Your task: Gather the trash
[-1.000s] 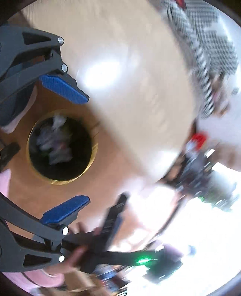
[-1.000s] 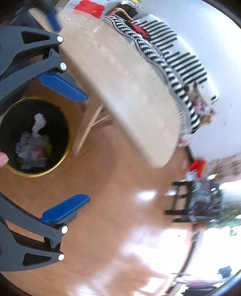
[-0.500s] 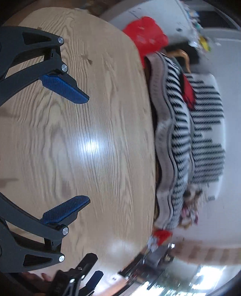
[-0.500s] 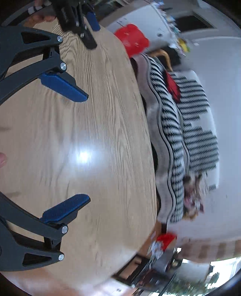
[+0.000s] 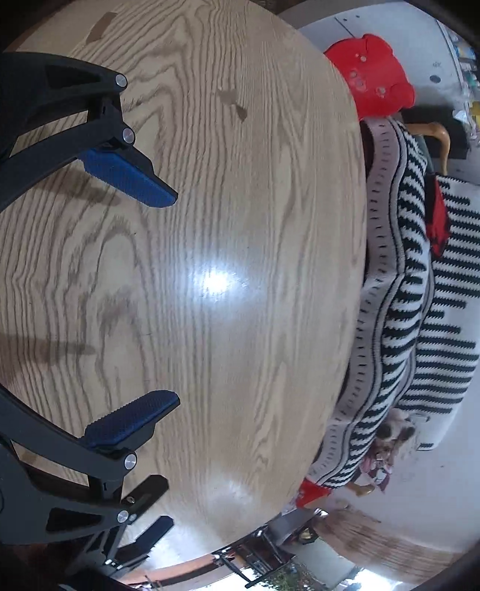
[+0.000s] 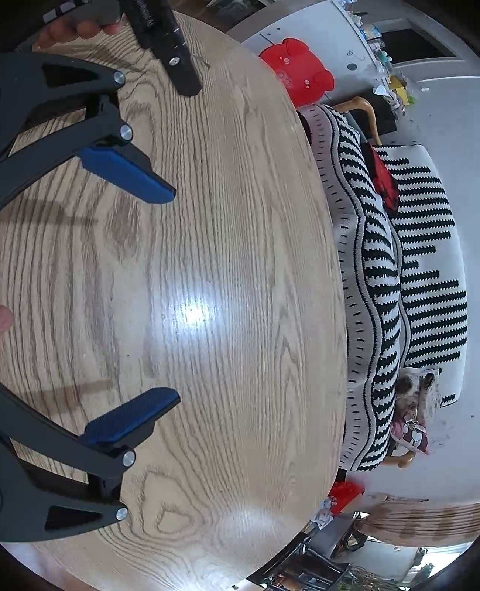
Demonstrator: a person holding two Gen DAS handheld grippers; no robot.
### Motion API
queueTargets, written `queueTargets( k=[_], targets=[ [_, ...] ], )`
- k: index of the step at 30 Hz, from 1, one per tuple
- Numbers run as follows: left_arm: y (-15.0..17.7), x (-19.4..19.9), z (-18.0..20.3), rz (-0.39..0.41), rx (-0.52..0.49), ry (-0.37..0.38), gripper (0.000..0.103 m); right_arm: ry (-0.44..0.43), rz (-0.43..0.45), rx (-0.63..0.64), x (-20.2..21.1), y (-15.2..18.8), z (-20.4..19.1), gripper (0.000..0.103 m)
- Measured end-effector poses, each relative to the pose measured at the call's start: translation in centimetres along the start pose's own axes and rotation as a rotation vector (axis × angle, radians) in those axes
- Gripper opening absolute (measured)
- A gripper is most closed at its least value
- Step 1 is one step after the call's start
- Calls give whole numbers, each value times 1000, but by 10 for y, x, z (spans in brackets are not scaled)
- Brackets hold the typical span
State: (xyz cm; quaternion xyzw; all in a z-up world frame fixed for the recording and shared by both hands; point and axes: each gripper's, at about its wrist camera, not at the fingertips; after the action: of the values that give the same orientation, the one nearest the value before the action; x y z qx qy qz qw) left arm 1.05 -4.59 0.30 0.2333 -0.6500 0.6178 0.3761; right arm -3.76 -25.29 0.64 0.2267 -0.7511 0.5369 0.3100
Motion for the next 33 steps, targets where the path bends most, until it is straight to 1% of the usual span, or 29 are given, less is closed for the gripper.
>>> queueTargets(
  k=[9,14,20,33],
  targets=[
    [8,-10,16,-24,-52,-17,96,-2,-15,-10,2,5,12,96],
    [9,-11,25,-28,-97,-46,96,0,-17,-19,3,5,17,96],
    [10,-10,27,-28,-111,-47,96,2,-14,-5,4,6,14,96],
    [10,-8,26,-27,-108,-48,96,17,-48,-11,-2,5,20,96]
  ],
)
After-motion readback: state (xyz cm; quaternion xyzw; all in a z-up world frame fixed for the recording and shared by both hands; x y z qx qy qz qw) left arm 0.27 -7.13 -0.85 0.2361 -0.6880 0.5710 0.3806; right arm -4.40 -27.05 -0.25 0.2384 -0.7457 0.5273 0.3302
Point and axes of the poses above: each gripper's, at about its wrist camera, not at the fingertips, and x roughly against the way its jaws point, z to its right, y to its underside, and after that the axes turned 11 degrees about -x, right-handed
